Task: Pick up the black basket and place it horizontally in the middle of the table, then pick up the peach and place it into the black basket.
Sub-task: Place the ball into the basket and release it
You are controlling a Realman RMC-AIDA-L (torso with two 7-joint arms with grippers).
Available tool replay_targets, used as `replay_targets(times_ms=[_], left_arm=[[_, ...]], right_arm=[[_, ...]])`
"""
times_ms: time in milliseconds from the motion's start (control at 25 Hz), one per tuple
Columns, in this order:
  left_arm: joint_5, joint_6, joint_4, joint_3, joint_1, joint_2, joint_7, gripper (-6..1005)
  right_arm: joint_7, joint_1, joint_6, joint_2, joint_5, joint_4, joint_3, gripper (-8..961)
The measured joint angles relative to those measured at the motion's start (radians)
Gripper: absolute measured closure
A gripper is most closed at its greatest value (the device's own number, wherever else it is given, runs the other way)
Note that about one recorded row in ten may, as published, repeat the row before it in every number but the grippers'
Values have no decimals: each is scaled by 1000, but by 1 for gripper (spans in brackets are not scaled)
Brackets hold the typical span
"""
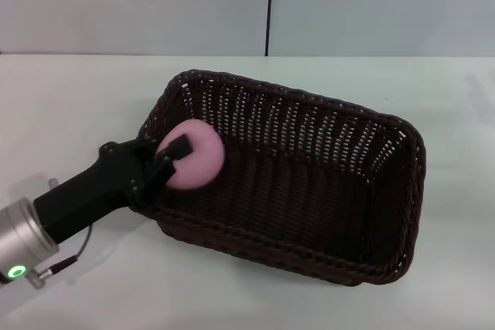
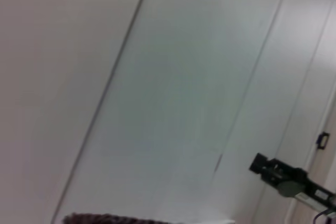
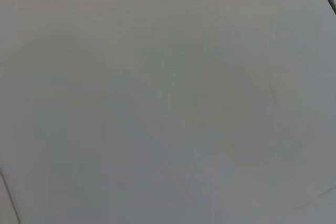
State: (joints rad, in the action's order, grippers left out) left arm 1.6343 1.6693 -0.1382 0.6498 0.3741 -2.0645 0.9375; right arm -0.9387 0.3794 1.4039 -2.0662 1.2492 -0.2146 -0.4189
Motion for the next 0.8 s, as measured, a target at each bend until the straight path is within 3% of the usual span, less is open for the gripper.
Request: replay_targets(times_ms=[240, 280, 360, 800], left_arm=[[0, -12, -7, -3, -14, 2, -2, 874], [-1, -31, -59, -7, -59, 5, -5, 871], [2, -50, -86, -2, -80, 5, -5, 866], [-5, -50, -121, -16, -115, 7, -5, 837]], right_arm=[[0, 8, 0, 0, 1, 0, -17, 476], [0, 9, 0, 0, 1, 0, -18, 476], [0, 12, 0, 0, 1, 1, -18, 476], [9, 16, -1, -1, 1, 18, -21, 477]])
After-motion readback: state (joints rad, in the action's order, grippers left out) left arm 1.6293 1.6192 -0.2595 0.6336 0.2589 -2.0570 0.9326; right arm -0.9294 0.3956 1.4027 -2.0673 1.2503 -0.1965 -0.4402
